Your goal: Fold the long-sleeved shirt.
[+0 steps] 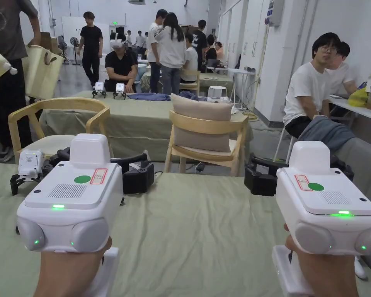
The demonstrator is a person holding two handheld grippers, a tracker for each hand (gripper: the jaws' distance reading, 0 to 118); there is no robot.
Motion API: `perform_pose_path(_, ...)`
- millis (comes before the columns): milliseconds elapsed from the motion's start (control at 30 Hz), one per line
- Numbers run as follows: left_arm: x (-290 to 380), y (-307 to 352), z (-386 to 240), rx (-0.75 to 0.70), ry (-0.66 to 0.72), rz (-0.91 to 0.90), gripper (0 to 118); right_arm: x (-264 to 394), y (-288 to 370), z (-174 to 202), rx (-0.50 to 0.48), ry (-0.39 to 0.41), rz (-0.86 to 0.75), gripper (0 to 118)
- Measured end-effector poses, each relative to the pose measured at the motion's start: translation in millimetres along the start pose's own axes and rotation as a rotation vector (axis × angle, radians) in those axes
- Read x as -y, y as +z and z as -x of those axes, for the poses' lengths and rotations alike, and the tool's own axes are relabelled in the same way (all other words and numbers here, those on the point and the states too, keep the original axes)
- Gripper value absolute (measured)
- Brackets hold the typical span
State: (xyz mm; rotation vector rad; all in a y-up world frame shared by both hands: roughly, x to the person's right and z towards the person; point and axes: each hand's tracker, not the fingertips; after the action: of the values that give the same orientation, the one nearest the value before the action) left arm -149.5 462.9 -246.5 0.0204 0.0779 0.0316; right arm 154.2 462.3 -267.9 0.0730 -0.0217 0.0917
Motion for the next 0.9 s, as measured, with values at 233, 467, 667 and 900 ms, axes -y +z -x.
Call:
perform_pose_path(233,4.1,-2.6,2.9,-0.002,0.007,0.009,111,0.8,0.5,-0.7,-0.004,-0.004,0.003,118)
perform_pose_path(467,4.1,-1.4,4.8,-0.009,0.002,0.006,111,1.8,-1.0,-1.1,-0.002,-0.011,0.008,118)
perform_pose_path(667,4.5,-3.9,8.9,-0.010,0.022,0.002,111,2.6,-0.8,-0.8,0.001,-0.008,0.012,118)
perform_pose_path(900,5.1,-1.2,7.8,-0.014,0.012,-0.001,111,2.8,0.9,-1.2,-0.008,-0.007,0.015,118)
